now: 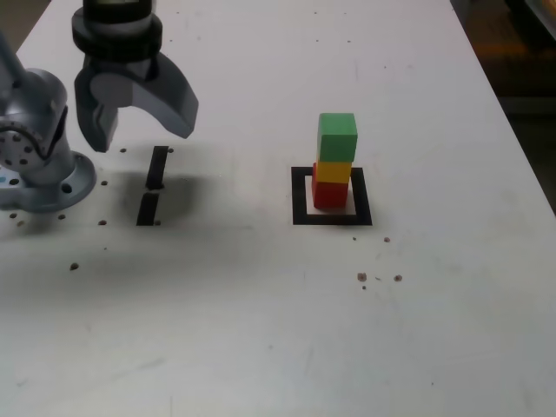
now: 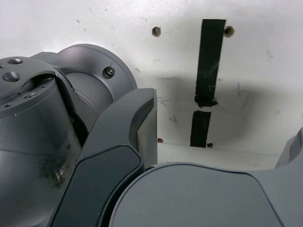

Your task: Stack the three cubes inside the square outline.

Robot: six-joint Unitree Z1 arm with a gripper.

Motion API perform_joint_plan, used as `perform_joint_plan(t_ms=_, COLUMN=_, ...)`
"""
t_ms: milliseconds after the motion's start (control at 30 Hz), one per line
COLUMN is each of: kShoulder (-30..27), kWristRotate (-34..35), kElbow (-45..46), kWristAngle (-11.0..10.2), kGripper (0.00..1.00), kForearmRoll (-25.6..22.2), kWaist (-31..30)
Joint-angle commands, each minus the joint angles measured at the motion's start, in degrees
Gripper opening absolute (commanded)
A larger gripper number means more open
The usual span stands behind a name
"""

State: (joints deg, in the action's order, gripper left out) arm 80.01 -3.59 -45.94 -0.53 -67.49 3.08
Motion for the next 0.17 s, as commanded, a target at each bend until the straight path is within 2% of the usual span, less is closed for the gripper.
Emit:
perform_joint_plan(t_ms=0, kShoulder=0.08, kWristRotate=-0.24, kElbow=1.64, kWristAngle=0.05, kGripper=1.0, kForearmRoll=0.68, kWaist=0.59)
perform_joint_plan(t_ms=133, kShoulder=-0.03, kWristRotate=-0.47, kElbow=4.12, kWristAngle=0.09, kGripper=1.0, kForearmRoll=2.53, kWaist=1.13)
